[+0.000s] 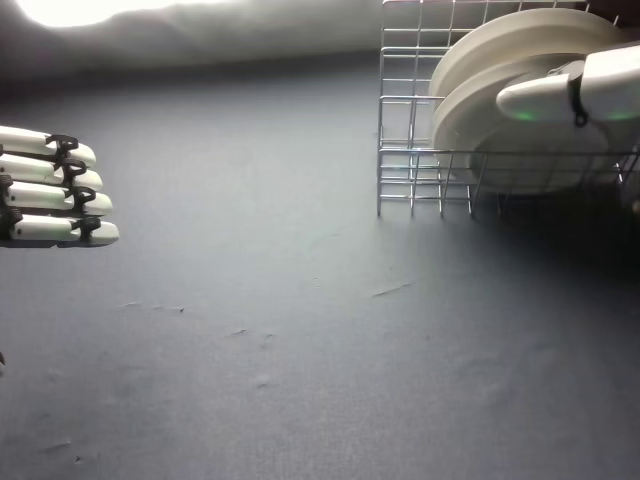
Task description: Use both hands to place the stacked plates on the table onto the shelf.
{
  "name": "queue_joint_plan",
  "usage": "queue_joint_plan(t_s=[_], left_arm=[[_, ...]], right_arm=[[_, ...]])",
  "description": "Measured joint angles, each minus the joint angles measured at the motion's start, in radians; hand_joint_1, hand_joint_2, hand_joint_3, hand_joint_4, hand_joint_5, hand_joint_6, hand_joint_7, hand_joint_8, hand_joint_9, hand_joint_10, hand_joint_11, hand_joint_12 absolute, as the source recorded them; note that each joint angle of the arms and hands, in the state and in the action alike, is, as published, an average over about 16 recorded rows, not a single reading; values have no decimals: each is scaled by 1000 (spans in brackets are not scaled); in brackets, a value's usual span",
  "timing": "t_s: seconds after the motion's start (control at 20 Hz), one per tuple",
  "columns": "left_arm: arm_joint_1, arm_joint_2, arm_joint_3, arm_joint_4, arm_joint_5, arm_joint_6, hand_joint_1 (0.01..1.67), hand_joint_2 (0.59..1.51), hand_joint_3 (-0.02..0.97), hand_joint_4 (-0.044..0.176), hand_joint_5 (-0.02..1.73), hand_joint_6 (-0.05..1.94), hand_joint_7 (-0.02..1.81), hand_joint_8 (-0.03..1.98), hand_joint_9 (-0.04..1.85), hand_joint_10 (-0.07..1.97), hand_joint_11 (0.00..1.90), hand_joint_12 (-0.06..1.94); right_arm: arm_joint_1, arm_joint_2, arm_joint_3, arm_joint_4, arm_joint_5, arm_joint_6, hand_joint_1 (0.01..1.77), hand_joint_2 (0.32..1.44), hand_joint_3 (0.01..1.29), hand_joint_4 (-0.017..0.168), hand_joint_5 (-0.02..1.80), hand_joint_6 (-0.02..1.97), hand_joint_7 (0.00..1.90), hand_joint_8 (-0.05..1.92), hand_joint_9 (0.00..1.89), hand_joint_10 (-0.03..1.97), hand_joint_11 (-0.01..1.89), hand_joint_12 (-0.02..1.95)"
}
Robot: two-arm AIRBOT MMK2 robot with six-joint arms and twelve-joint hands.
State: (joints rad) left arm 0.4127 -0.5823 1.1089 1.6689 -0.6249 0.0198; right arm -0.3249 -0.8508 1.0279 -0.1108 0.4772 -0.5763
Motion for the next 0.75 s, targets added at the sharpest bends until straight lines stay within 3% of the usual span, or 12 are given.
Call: queue_joint_plan(t_s=[0.45,0.75], left_arm=[[2,0,1,-1,-5,-7,13,1056,14,-3,136,8,152,4,145,10,45,196],[3,0,2,-1,-8,-11,13,1056,15,-3,136,8,155,4,146,10,44,196]], right_arm=[[20,-7,-41,-297,96,1,750,1067,14,-1,50,12,81,6,93,13,21,455],[20,-7,-64,-393,131,2,736,1055,14,2,18,12,34,6,51,14,20,321]])
